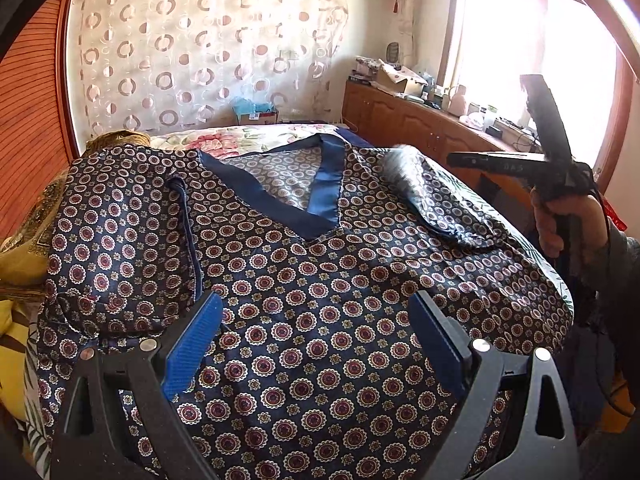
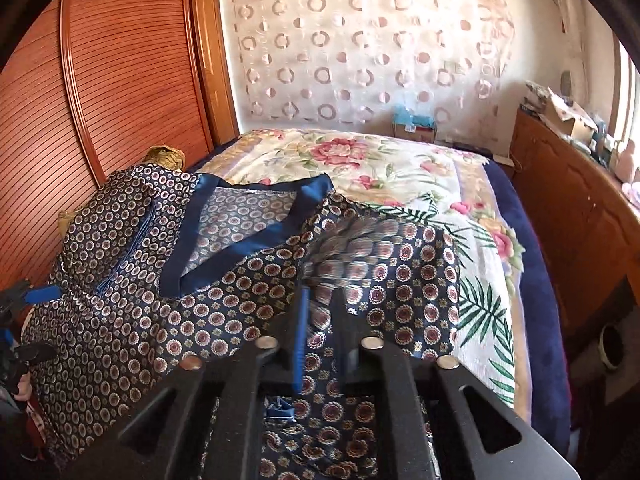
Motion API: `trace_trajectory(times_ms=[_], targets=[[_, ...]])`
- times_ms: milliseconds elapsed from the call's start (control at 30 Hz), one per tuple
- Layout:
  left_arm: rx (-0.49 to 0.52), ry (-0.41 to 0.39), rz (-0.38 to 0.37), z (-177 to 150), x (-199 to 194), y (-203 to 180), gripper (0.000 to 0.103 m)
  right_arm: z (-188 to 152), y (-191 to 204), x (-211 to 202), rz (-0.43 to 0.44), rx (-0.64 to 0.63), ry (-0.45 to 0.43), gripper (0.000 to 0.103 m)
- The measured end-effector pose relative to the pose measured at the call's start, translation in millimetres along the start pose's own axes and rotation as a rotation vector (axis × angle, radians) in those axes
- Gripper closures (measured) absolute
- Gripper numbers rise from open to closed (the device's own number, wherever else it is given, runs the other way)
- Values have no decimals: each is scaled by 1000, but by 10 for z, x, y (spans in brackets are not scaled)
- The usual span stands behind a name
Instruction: Fold small clothes
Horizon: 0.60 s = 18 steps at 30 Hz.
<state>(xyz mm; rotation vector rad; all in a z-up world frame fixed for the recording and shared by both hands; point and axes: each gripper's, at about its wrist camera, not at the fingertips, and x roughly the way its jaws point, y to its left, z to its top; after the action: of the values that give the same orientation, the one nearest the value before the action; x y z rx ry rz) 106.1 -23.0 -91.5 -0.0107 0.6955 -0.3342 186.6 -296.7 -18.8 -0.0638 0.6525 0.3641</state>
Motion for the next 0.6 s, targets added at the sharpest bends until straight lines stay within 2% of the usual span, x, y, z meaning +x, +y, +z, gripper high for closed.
trace_trajectory(times_ms=[200,400,600], targets=[[-14,-13,11,13,-45,73,9,-84,-136,110,-96,17,27,71],[-27,-21,24,35,-68,156,9,-240,-403,424,-163,76,135,70],[-43,-20,39,44,-55,215,9,-312,-622,619,-159,132,198,70]])
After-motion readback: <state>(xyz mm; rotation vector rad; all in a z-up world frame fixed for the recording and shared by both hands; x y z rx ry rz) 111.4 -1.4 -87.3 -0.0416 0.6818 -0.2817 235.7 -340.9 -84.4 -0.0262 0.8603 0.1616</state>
